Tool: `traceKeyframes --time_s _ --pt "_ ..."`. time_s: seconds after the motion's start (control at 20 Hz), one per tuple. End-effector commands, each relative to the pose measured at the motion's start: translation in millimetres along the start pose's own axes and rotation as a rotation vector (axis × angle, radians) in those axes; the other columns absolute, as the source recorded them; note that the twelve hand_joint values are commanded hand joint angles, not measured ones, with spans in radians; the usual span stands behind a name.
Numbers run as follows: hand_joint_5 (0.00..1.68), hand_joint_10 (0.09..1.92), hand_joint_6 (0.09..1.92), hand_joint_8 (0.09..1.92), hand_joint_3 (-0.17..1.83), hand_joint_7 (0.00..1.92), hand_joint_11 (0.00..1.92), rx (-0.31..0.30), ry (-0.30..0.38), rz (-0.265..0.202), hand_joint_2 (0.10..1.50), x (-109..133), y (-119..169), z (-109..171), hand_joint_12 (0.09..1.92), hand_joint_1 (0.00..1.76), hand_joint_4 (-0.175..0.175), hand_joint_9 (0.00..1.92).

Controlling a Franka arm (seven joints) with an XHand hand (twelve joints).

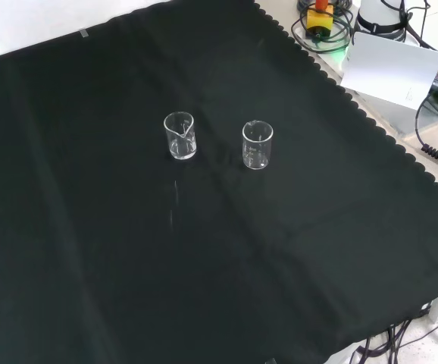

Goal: Pick up the beaker on the right.

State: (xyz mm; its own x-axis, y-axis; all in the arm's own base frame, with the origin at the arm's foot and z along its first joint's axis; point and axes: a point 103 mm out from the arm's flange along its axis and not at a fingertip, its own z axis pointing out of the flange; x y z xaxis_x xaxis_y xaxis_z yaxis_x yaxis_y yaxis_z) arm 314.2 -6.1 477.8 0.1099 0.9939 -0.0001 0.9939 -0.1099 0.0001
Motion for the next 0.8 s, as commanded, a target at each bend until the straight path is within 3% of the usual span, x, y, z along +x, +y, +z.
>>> traceKeyframes --time_s 0.05,0.35,0.8 --pt "0.31 0.67 0.09 0.52 0.07 0.00 0.00 0.056 -0.007 0.026 1.36 -14 30 43 1.27 0.10 -0.030 0.10" --pt "0.34 0.67 0.09 0.54 0.06 0.03 0.00 0.061 0.061 -0.020 1.34 -19 77 96 1.29 0.16 -0.036 0.15" --pt "0.39 0.70 0.09 0.64 -0.05 0.21 0.00 0.101 0.191 -0.142 1.11 -33 143 183 1.39 0.60 -0.038 0.33"
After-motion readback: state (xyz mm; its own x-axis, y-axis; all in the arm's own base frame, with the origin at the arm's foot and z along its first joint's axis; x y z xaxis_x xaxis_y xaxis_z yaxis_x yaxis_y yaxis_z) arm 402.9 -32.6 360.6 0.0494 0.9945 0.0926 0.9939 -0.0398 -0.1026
